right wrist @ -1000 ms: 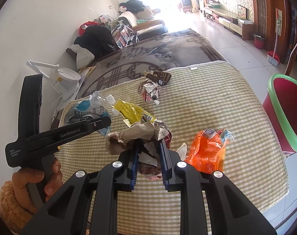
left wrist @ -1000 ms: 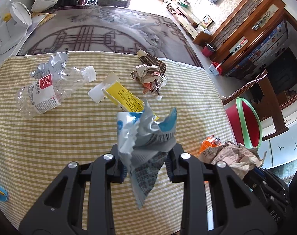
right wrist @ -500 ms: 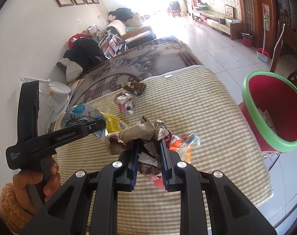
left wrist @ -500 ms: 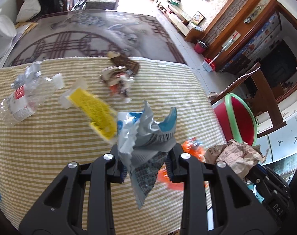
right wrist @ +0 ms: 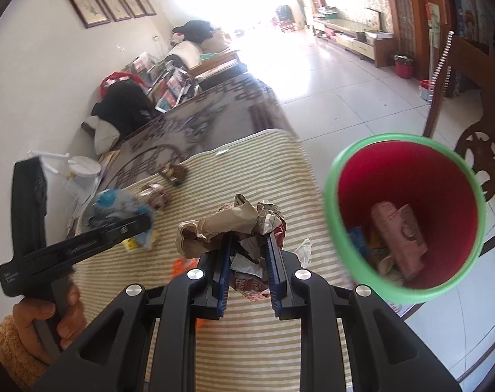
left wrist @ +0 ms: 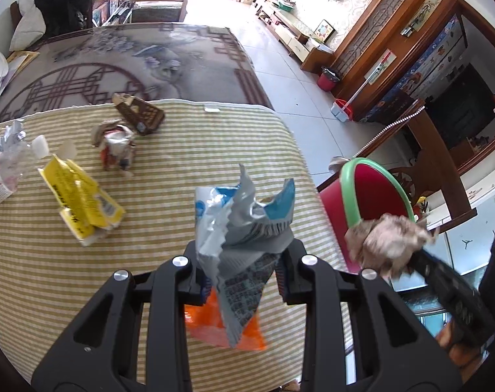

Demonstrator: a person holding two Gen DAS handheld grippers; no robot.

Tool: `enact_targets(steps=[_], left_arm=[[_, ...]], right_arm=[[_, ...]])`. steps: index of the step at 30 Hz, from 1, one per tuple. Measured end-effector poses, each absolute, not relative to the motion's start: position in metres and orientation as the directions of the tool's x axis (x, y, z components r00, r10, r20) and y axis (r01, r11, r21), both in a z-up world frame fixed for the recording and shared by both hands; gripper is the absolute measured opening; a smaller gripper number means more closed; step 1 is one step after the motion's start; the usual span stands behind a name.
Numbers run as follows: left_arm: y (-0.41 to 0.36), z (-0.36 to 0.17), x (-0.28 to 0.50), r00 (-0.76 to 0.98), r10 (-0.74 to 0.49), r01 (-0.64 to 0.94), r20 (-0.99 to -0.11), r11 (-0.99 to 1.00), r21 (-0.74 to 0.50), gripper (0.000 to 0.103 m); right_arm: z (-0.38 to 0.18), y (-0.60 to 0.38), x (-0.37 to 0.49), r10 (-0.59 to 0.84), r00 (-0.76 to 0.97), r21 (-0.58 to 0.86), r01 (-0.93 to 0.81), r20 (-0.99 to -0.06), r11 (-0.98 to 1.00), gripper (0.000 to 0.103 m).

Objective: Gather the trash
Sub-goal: 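Carry the crumpled paper toward the bucket with the right tool while the left carries the wrapper, then open the right tool over the bucket while the left drops the blue-white wrapper in, then grasp the orange plastic bag with the right tool while the left grasps the yellow carton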

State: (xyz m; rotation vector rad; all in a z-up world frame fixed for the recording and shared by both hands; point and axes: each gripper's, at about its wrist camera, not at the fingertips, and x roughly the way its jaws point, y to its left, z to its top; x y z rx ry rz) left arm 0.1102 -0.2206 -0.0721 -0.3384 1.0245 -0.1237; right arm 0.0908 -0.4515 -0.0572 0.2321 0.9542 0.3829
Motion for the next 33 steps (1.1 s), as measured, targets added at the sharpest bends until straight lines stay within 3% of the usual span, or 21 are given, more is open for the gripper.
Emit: enact_targets(steps=[5, 7, 9, 13, 25, 26, 29, 33], left_arm=[[-0.255, -0.07, 0.119, 0.505, -0.283, -0.021, -0.815, 0.941, -0.339, 0.029], [-0.271, -0.069, 0.123, 0.495, -0.301, 0.006, -0.815, 0.939, -0.344, 0.029], [-0.293, -0.068, 0.129, 0.487, -0.323, 0.048, -0.811, 0.938, -0.344, 0.029], [-0.339, -0.069, 0.142, 0.457, -0.382, 0.144, -0.803, 0.923, -0.357, 0.029], [-0.452, -0.087, 0.177, 0.344, -0.456, 0.339, -0.821, 0.875, -0.345, 0.029], [-0.457, -0.088, 0.178, 0.34, -0.458, 0.348, -0.821, 0.873, -0.342, 0.03], [-0.461, -0.085, 0.175, 0.352, -0.452, 0.349, -0.82, 0.876, -0.333, 0.068], [-0.444, -0.075, 0.17, 0.384, -0.454, 0.318, -0.804, 0.883, -0.346, 0.07]], right_arm=[[-0.068, -0.51, 0.116, 0.321, 0.549, 0.31, -0.115, -0.772, 0.944, 0.022], [-0.074, -0.526, 0.123, 0.282, 0.557, 0.29, -0.076, -0.781, 0.954, 0.03], [-0.077, -0.543, 0.125, 0.241, 0.577, 0.275, -0.029, -0.78, 0.961, 0.048], [-0.073, -0.572, 0.114, 0.207, 0.631, 0.289, 0.027, -0.748, 0.957, 0.057], [-0.069, -0.642, 0.083, 0.115, 0.658, 0.301, 0.176, -0.744, 0.937, 0.061], [-0.07, -0.644, 0.081, 0.113, 0.657, 0.303, 0.182, -0.745, 0.935, 0.061], [-0.07, -0.648, 0.076, 0.111, 0.658, 0.305, 0.187, -0.745, 0.934, 0.061], [-0.068, -0.644, 0.073, 0.115, 0.664, 0.308, 0.181, -0.739, 0.934, 0.061]])
